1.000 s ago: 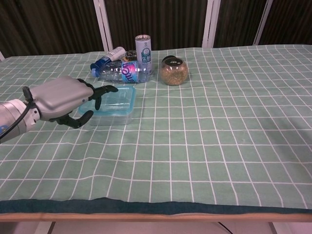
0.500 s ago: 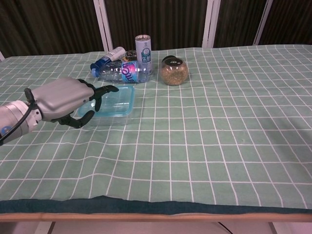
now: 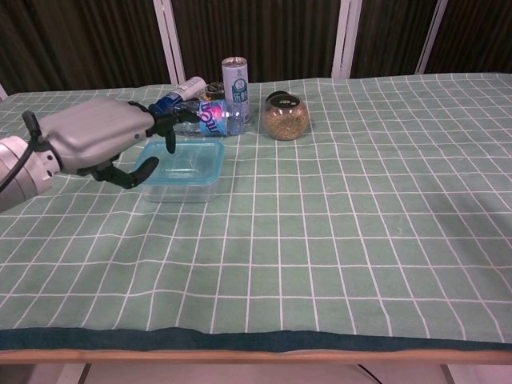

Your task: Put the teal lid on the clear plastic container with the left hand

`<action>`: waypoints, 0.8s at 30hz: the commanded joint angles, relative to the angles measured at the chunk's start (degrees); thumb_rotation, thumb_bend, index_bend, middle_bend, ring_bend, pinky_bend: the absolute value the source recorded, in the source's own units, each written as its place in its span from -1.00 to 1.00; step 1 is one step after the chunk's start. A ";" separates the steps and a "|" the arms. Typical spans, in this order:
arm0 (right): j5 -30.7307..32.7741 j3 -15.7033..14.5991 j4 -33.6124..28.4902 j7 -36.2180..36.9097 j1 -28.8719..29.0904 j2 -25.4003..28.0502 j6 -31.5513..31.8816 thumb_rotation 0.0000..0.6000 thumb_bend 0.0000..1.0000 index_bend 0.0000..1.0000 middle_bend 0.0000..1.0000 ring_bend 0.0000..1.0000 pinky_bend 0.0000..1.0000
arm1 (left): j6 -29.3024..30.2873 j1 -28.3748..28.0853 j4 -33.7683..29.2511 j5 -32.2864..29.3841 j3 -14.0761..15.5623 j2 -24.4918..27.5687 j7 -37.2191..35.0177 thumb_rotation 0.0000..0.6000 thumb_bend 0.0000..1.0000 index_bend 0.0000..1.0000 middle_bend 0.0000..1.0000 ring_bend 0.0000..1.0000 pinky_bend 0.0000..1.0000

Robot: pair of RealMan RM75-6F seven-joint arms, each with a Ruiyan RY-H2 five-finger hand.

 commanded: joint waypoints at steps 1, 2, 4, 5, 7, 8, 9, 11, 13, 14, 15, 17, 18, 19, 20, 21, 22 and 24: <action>-0.11 -0.02 0.00 0.09 0.02 0.04 0.03 1.00 -0.57 -1.00 -1.00 -1.00 -1.00 | 2.30 0.81 -2.50 1.46 -0.53 1.81 -0.95 1.00 0.19 -1.00 -0.47 -0.60 -0.60; -0.21 -0.05 0.02 0.22 0.05 0.11 0.04 1.00 -0.57 -1.00 -1.00 -1.00 -1.00 | 3.75 1.73 -4.23 2.30 -0.12 3.29 -1.19 1.00 0.16 -1.00 -0.53 -0.65 -0.60; -0.33 -0.10 0.13 0.47 0.04 0.22 0.09 1.00 -0.57 -1.00 -1.00 -1.00 -1.00 | 6.52 4.29 -8.00 3.28 1.36 6.33 -2.23 1.00 0.06 -1.00 -0.68 -0.77 -0.64; -0.35 -0.13 0.20 0.59 0.02 0.28 0.12 1.00 -0.57 -1.00 -1.00 -1.00 -1.00 | 8.91 6.46 -10.35 4.46 2.84 8.41 -3.51 1.00 -0.03 -1.00 -0.78 -0.85 -0.67; -0.31 -0.22 0.30 0.53 -0.01 0.27 0.00 1.00 -0.57 -1.00 -1.00 -1.00 -1.00 | 15.45 12.23 -12.26 6.98 6.69 11.56 -7.12 1.00 -0.15 -1.00 -0.93 -0.97 -0.73; -0.26 -0.26 0.29 0.33 -0.03 0.20 -0.09 1.00 -0.57 -1.00 -1.00 -1.00 -1.00 | 18.34 14.90 -11.91 7.90 8.41 12.38 -8.78 1.00 -0.19 -1.00 -0.97 -0.99 -0.76; -0.25 -0.32 0.26 0.02 -0.04 0.09 -0.18 1.00 -0.57 -1.00 -1.00 -1.00 -1.00 | 21.18 17.54 -10.95 8.62 9.95 12.81 -10.61 1.00 -0.21 -1.00 -1.00 -1.00 -0.79; -0.31 -0.46 0.15 -1.07 -0.14 -0.25 -0.26 1.00 -0.57 -1.00 -1.00 -1.00 -1.00 | 27.16 23.44 -7.09 9.06 12.58 12.59 -15.50 1.00 -0.23 -1.00 -1.00 -1.00 -0.86; -0.39 -0.58 0.11 -2.31 -0.24 -0.75 -0.31 1.00 -0.57 -1.00 -1.00 -1.00 -1.00 | 30.15 27.61 -3.93 7.96 13.99 12.11 -19.64 1.00 -0.24 -1.00 -1.00 -1.00 -0.93; -0.53 -0.70 0.05 -3.10 -0.29 -1.11 -0.39 1.00 -0.57 -1.00 -1.00 -1.00 -1.00 | 31.57 29.71 -2.08 7.54 14.53 11.88 -22.41 1.00 -0.24 -1.00 -1.00 -1.00 -0.95; -0.66 -0.81 0.03 -3.68 -0.32 -1.34 -0.46 1.00 -0.57 -1.00 -1.00 -1.00 -1.00 | 32.27 30.91 -0.90 7.13 14.62 11.70 -24.14 1.00 -0.25 -1.00 -1.00 -1.00 -0.97; -0.86 -0.93 -0.02 -4.89 -0.44 -1.85 -0.40 1.00 -0.57 -1.00 -1.00 -1.00 -1.00 | 32.31 31.75 0.46 8.13 15.18 12.71 -25.29 1.00 -0.26 -1.00 -1.00 -1.00 -0.98; -0.88 -0.91 -0.09 -5.23 -0.50 -2.02 -0.29 1.00 -0.57 -1.00 -1.00 -1.00 -1.00 | 32.88 31.91 0.48 8.88 14.96 12.99 -26.81 1.00 -0.26 -1.00 -1.00 -1.00 -0.99; -0.91 -0.88 -0.14 -5.54 -0.58 -2.17 -0.13 1.00 -0.57 -1.00 -1.00 -1.00 -1.00 | 33.31 32.10 0.58 9.29 14.62 13.11 -27.82 1.00 -0.26 -1.00 -1.00 -1.00 -0.99; -0.98 -0.88 -0.15 -5.87 -0.70 -2.27 0.11 1.00 -0.57 -1.00 -1.00 -1.00 -1.00 | 33.53 32.24 0.99 9.80 14.27 13.14 -28.03 1.00 -0.26 -1.00 -1.00 -1.00 -0.99; -1.01 -0.90 -0.16 -5.96 -0.81 -2.29 0.29 1.00 -0.57 -1.00 -1.00 -1.00 -1.00 | 33.37 32.29 1.34 10.09 14.11 13.09 -27.88 1.00 -0.26 -1.00 -1.00 -1.00 -0.99; -1.03 -0.92 -0.18 -5.92 -0.92 -2.25 0.47 1.00 -0.57 -1.00 -1.00 -1.00 -1.00 | 33.00 32.34 1.43 10.23 14.03 13.06 -27.79 1.00 -0.26 -1.00 -1.00 -1.00 -0.99; -1.06 -0.89 -0.06 -5.69 -1.11 -2.13 0.89 1.00 -0.57 -1.00 -1.00 -1.00 -1.00 | 32.29 32.53 1.27 10.17 13.58 13.03 -27.37 1.00 -0.27 -1.00 -1.00 -1.00 -0.99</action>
